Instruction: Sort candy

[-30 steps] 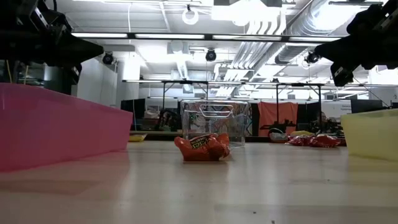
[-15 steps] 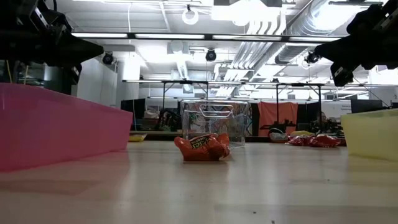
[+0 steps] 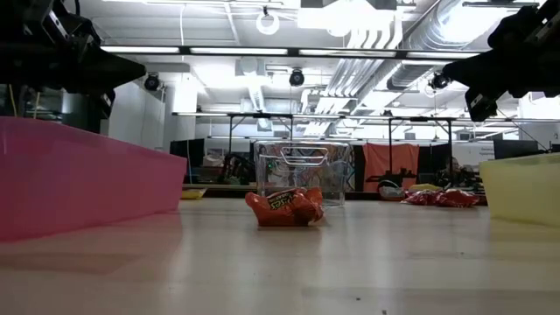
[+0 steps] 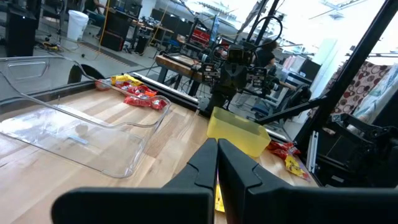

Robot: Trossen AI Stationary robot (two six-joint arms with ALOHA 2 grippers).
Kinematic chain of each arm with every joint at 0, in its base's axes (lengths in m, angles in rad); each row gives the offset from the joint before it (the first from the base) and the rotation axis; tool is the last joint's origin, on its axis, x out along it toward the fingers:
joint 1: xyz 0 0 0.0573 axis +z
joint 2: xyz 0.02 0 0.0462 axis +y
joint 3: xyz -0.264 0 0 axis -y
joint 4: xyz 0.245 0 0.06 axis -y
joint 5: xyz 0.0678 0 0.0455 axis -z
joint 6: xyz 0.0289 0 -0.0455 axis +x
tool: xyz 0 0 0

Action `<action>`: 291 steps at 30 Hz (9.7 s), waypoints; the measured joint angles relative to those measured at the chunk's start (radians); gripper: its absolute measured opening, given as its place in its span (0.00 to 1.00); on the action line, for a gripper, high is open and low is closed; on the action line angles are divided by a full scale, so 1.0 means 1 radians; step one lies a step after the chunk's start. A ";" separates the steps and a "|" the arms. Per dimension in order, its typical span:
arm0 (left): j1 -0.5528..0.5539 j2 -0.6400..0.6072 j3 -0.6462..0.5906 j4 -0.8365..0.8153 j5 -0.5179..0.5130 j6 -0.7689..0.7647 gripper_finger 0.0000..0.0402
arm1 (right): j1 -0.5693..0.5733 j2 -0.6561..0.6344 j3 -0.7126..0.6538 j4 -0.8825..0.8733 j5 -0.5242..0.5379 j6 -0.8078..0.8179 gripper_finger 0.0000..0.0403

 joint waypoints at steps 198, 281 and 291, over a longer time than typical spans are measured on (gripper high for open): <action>0.000 0.000 0.000 0.000 0.000 0.000 0.00 | 0.801 1.621 0.830 -0.739 -0.607 1.582 0.53; 0.000 0.003 0.000 0.000 0.000 0.000 0.00 | -0.531 1.509 1.503 -0.744 -0.346 -0.254 0.54; 0.000 0.003 0.000 0.075 -0.015 -0.006 0.00 | -0.412 1.156 1.134 -0.708 -0.337 -0.021 0.54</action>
